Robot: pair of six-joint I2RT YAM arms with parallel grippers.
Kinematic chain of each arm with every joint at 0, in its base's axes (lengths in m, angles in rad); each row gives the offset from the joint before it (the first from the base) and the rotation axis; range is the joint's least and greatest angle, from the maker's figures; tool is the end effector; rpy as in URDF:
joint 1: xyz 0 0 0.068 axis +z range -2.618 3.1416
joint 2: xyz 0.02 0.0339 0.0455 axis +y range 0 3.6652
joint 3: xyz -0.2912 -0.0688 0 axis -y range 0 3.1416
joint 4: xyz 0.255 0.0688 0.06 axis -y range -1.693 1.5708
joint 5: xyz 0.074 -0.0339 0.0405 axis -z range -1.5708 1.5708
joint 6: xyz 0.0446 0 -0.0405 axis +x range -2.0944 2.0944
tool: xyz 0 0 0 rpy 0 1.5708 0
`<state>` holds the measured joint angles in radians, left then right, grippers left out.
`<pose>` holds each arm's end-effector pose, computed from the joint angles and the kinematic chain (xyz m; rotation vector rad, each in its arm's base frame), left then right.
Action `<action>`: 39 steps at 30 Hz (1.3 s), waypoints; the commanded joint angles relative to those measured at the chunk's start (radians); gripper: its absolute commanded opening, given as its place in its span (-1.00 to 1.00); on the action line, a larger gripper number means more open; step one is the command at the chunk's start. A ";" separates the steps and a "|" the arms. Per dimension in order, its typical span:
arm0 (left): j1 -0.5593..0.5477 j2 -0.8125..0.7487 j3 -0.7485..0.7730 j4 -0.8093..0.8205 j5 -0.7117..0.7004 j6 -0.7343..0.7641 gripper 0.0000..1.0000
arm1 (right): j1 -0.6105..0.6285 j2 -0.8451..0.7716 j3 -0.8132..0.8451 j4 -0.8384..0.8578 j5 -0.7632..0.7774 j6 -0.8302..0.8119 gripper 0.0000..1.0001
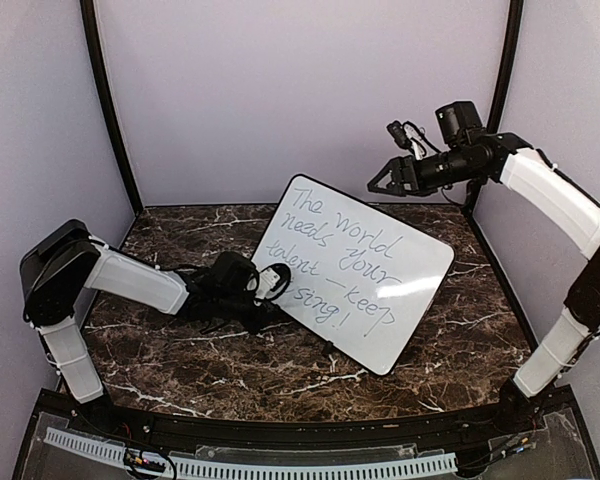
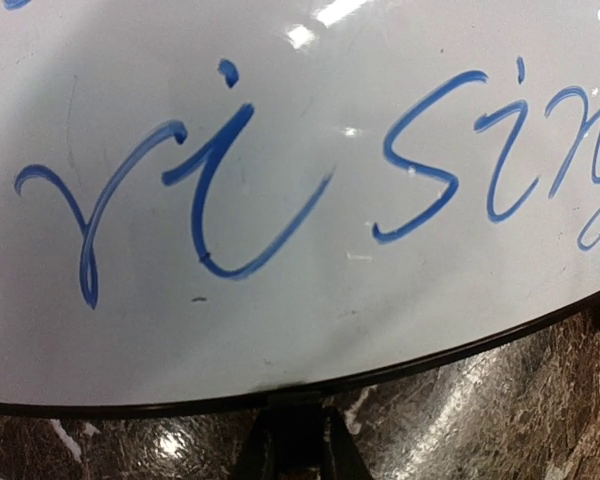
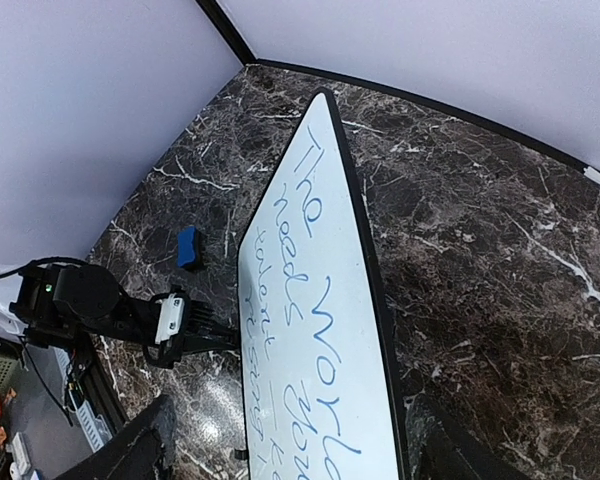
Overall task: Erase the whiteboard
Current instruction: Move the whiteboard to the center of the board.
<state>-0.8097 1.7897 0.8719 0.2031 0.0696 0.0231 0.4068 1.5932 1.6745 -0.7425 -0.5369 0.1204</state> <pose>0.2566 -0.2739 0.1540 0.9769 2.1174 -0.4827 0.3257 0.1652 0.4162 -0.6199 2.1809 0.8831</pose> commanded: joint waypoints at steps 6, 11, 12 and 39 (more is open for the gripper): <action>-0.018 -0.062 -0.045 0.027 -0.053 0.133 -0.71 | -0.008 0.068 0.039 -0.026 -0.068 -0.041 0.52; -0.010 -0.060 -0.051 0.032 -0.058 0.134 -0.47 | -0.027 0.064 0.028 -0.021 -0.079 -0.035 0.52; -0.008 -0.058 -0.050 0.033 -0.059 0.133 -0.39 | -0.033 0.061 0.027 -0.018 -0.080 -0.033 0.52; 0.080 -0.073 -0.078 0.112 0.049 0.171 -0.95 | -0.073 0.028 -0.028 0.008 -0.116 0.021 0.48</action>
<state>-0.7265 1.7649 0.8272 0.2577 0.0719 0.1467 0.3374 1.6566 1.6703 -0.7616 -0.6201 0.1181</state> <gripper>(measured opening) 0.109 0.746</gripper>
